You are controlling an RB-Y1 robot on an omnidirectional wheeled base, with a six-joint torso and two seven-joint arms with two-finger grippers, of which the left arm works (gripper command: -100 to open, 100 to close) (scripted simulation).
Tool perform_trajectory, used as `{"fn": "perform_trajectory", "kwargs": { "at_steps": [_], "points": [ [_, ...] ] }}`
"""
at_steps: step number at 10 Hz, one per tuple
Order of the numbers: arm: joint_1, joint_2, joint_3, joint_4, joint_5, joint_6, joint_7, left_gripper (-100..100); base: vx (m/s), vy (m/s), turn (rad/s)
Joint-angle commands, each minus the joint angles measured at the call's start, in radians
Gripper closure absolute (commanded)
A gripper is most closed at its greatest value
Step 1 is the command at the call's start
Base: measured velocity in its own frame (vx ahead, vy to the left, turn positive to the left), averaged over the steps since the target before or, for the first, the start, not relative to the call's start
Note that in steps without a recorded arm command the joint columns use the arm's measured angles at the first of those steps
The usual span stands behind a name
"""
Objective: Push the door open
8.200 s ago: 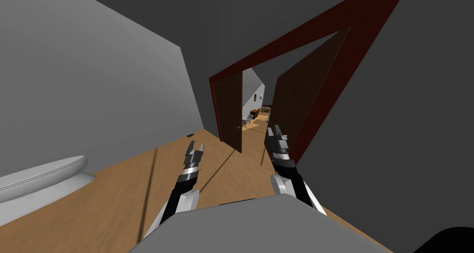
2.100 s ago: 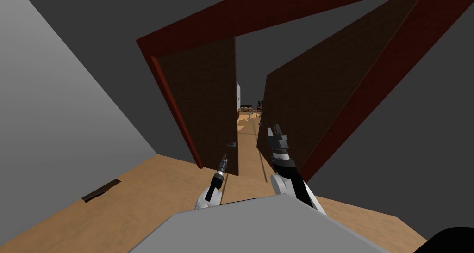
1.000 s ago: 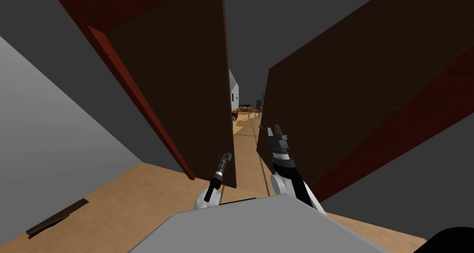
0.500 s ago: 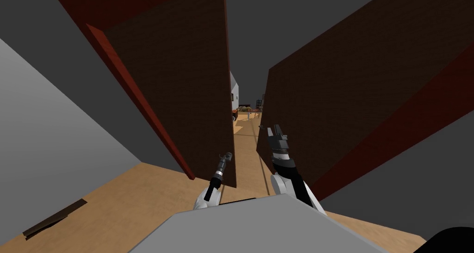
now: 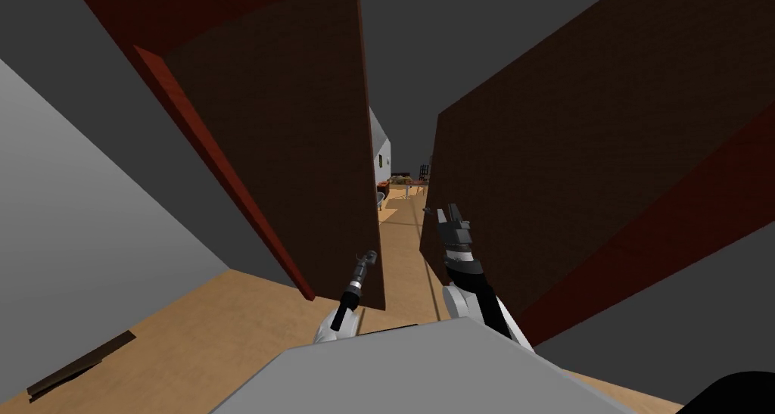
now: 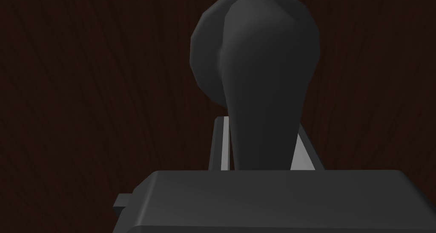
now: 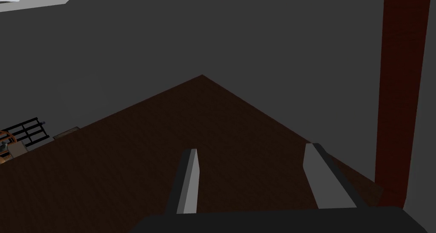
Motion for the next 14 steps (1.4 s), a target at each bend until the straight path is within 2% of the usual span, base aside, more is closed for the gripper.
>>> {"fn": "perform_trajectory", "kwargs": {
  "at_steps": [1,2,3,6,8,9,12,14],
  "points": [
    [0.023,0.016,0.008,-0.050,0.003,0.024,-0.005,100,0.113,-0.061,0.005],
    [0.023,0.016,0.008,-0.061,0.003,0.024,-0.005,100,0.056,-0.018,-0.002],
    [0.023,0.027,0.027,-0.063,0.012,0.024,-0.011,100,0.147,-0.053,0.034],
    [0.023,0.039,0.054,-0.061,0.026,0.024,-0.020,100,0.169,-0.115,0.067],
    [0.023,0.042,0.060,-0.073,0.029,0.024,-0.022,100,0.128,-0.079,0.026],
    [0.023,0.042,0.060,-0.061,0.029,0.024,-0.022,100,0.039,-0.005,-0.002],
    [0.023,0.051,0.097,-0.058,0.048,0.024,-0.034,100,0.130,-0.097,0.067],
    [0.023,0.051,0.097,-0.056,0.048,0.024,-0.034,100,0.084,-0.051,0.020]
  ]
}}
